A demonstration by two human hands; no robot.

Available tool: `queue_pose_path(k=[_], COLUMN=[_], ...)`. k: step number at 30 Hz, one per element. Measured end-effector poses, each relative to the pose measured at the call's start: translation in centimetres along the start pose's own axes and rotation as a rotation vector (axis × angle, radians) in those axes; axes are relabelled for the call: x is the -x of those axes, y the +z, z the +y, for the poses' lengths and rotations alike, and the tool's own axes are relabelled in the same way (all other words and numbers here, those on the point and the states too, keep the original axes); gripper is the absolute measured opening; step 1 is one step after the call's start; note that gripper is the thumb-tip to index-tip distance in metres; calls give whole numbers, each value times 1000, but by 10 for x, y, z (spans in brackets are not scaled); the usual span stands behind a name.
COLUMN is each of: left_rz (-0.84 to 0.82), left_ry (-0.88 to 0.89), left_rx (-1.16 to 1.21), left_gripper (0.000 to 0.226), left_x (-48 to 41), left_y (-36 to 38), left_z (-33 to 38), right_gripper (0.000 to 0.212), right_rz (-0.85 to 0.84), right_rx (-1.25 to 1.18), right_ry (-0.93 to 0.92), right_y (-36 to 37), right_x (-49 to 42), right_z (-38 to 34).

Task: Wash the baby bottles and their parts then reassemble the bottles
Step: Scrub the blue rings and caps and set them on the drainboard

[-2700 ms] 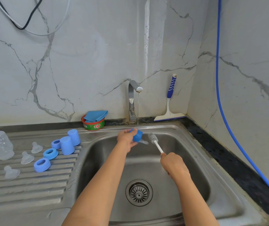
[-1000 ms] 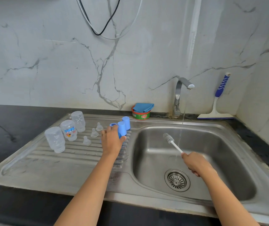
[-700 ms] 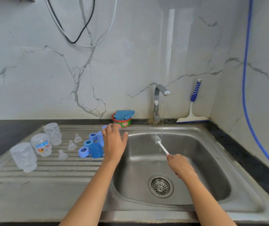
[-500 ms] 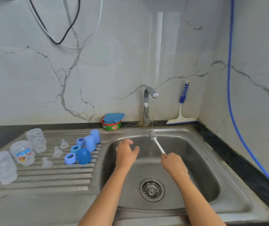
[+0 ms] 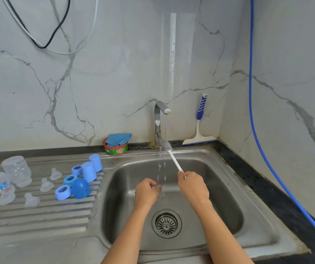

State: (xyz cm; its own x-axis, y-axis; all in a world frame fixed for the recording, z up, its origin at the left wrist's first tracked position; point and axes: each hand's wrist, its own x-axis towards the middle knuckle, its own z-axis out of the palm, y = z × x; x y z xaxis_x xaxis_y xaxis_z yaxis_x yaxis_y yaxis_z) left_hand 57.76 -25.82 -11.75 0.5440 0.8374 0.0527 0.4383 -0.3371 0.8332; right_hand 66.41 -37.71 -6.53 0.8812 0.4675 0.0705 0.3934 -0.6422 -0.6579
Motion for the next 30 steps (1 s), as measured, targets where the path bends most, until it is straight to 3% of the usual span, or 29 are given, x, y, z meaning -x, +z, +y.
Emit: queue_pose_path(k=[14,30], left_rz=[-3,-22], left_ry=[-26,-40], left_rx=[-10,30], left_gripper=[14,7], left_x=[5,7], left_y=[-3,-7], left_z=[-1,4], right_gripper=[37,41], right_rz=[126,54], right_rx=[-226,-284], right_ry=[-75,-124], right_y=[3,8], right_x=[-3,-9], right_z=[-2,-11])
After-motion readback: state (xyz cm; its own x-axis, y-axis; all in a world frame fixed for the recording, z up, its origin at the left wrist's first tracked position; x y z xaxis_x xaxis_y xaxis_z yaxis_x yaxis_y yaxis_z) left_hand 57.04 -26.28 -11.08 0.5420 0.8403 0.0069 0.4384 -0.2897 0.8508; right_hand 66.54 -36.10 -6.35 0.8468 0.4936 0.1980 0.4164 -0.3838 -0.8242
